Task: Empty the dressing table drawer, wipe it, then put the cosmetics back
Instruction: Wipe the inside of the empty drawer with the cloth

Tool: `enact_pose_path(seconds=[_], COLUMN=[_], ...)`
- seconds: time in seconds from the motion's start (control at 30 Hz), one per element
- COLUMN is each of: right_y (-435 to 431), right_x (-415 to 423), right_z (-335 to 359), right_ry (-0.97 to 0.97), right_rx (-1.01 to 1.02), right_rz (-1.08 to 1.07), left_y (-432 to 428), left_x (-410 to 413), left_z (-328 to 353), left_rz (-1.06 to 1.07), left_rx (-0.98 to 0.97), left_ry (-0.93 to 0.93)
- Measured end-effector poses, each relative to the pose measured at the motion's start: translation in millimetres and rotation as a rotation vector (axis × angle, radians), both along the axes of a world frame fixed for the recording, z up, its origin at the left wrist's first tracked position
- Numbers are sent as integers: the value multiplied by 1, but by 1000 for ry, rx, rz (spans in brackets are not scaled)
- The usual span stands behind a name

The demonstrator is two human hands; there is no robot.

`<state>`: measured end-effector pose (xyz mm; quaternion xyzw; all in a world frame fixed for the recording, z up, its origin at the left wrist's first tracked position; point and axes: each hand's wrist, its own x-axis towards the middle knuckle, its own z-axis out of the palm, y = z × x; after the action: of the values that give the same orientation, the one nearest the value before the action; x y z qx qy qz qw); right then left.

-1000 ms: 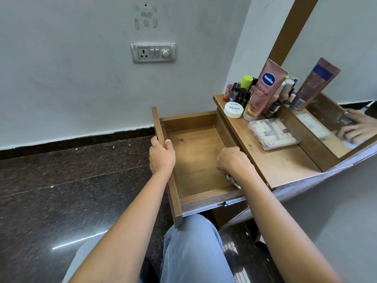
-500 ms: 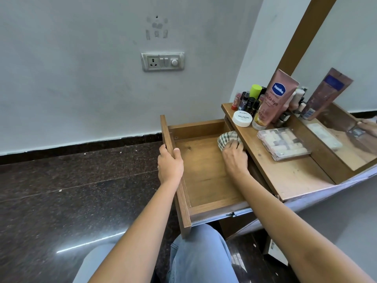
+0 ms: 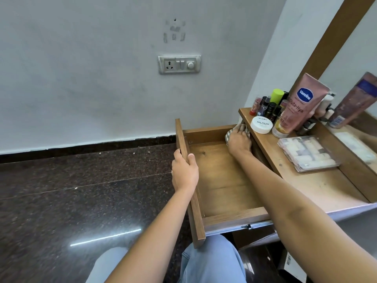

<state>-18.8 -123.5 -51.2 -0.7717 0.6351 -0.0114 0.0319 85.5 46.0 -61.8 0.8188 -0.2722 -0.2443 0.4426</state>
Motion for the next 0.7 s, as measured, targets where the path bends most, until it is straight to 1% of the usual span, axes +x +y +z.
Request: enact_pose_path(seconds=[0.07, 0.13, 0.2, 0.23, 0.27, 0.33, 0.4, 0.53, 0.7], right_y=[-2, 2, 11, 16, 21, 31, 37, 35, 41], right_x=[8, 17, 30, 38, 48, 69, 83, 83, 65], right_z=[0, -1, -2, -2, -3, -4, -7, -11, -16], right_ry=[-99, -249, -391, -433, -454, -465, -461, -542, -581], right_rx=[-2, -3, 31, 44, 66, 198, 271, 345, 531], right_rz=[-23, -30, 21, 83, 179, 405, 538, 534, 538], left_y=[0, 0, 0, 0, 0, -1, 0, 1, 0], left_x=[0, 1, 1, 1, 1, 2, 1, 1, 1], left_z=[1, 0, 0, 0, 1, 1, 2, 3, 3], left_rz=[2, 5, 4, 0, -3, -3, 2, 13, 30], left_rx=[-10, -16, -22, -24, -26, -25, -22, -34, -44], left_ry=[13, 27, 33, 37, 42, 46, 41, 44, 49])
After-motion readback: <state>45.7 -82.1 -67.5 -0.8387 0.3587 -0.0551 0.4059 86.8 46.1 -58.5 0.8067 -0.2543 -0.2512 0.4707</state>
